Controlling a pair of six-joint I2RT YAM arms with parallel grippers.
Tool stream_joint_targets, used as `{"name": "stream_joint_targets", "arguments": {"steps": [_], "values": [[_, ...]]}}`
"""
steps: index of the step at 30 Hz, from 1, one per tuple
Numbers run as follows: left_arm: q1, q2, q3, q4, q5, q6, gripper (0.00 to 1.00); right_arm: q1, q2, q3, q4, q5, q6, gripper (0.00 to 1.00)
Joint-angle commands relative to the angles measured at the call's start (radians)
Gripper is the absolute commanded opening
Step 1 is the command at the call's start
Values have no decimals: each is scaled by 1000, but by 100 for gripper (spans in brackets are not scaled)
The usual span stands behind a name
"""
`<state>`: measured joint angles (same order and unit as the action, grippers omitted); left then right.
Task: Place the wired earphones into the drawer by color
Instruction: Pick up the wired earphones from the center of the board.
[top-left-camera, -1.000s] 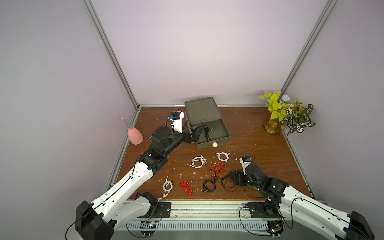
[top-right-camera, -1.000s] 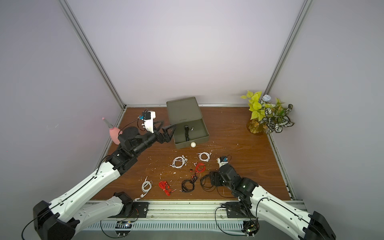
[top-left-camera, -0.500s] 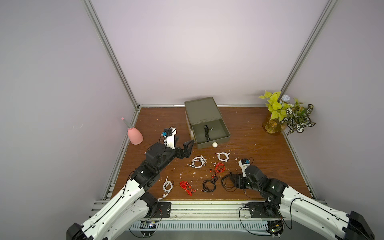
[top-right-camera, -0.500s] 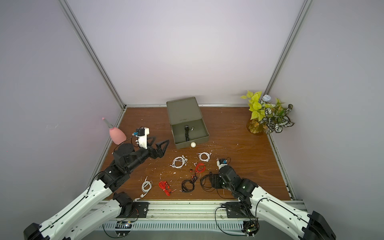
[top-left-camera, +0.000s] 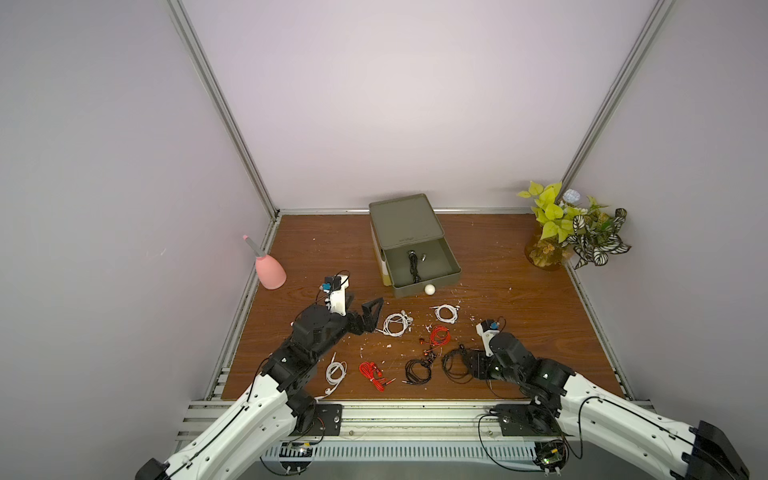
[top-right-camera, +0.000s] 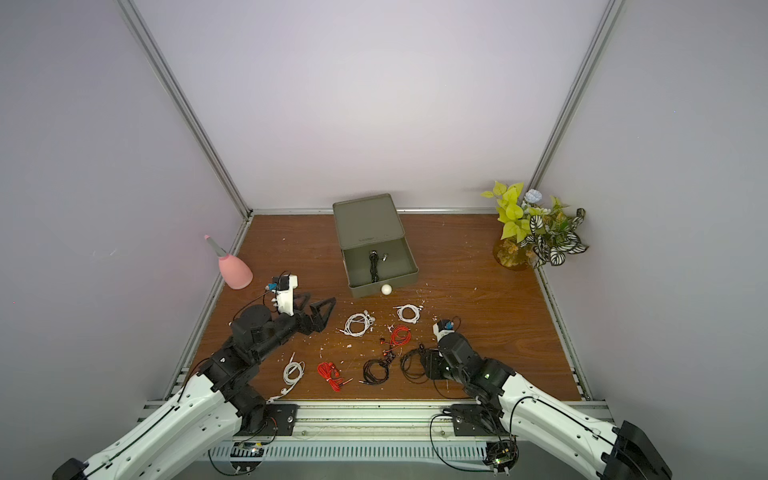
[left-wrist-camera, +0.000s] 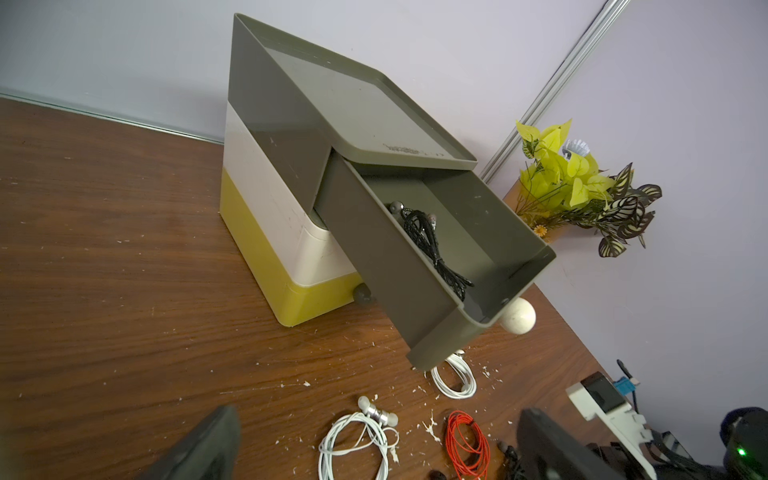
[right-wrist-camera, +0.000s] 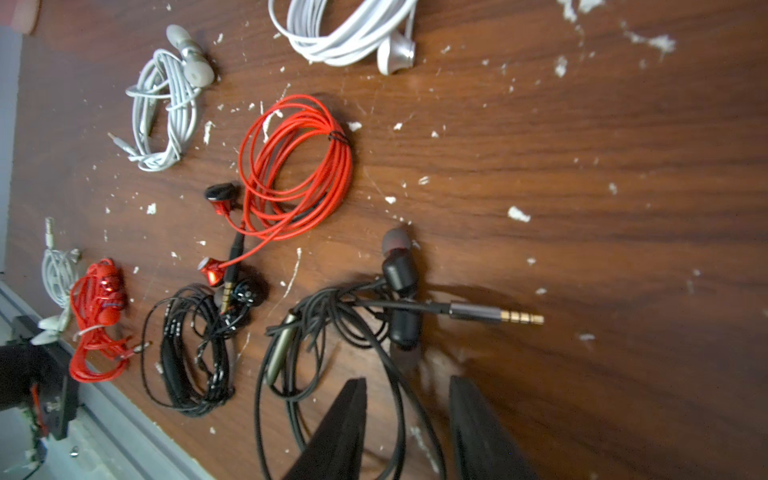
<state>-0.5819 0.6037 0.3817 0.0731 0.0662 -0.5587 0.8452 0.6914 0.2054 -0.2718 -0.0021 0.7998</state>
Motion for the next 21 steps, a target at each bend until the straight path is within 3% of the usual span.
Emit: {"name": "stream_joint_targets", "arguments": {"steps": [1,10,21], "values": [[-7,-9,-18,33,-2,-31,100,7,12,-8,20,-13,-5,35],[-7,11,-55,93,4,-40,100,6,4,-12,19,2,-7,13],[-7,43,-45,117,6,-33,100,6,-79,-14,13,25,-14,0]]}}
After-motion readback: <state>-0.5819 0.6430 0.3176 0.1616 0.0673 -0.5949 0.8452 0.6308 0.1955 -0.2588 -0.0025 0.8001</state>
